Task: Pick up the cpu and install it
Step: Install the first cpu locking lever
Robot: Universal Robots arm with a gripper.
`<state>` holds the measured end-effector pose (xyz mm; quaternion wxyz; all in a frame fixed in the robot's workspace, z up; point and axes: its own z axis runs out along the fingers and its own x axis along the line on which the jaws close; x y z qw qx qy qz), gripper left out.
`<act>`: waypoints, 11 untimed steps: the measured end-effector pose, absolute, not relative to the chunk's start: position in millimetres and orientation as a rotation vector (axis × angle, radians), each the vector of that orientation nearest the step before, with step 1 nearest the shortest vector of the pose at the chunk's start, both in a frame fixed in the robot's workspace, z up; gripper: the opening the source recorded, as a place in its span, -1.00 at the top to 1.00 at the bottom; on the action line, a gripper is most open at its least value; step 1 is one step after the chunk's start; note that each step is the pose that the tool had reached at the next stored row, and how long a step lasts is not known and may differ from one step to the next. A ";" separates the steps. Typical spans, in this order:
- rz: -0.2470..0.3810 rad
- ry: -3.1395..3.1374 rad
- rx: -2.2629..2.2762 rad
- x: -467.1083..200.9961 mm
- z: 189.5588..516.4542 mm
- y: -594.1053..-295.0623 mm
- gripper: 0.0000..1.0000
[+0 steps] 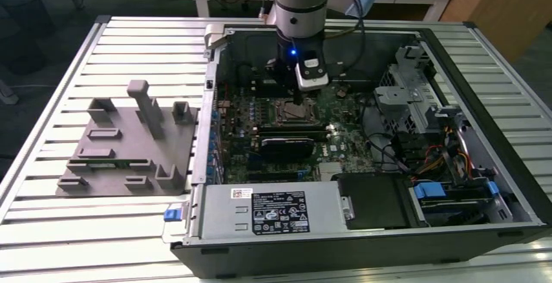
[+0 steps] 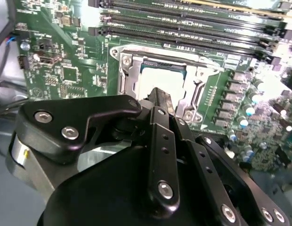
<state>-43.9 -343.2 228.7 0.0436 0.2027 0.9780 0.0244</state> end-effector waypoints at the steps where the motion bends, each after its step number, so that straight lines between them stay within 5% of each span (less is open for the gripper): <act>1: 0.075 2.990 0.620 -43.9 231.2 -343.2 0.79; 11: 0.039 3.005 0.540 -43.7 233.2 -343.2 0.79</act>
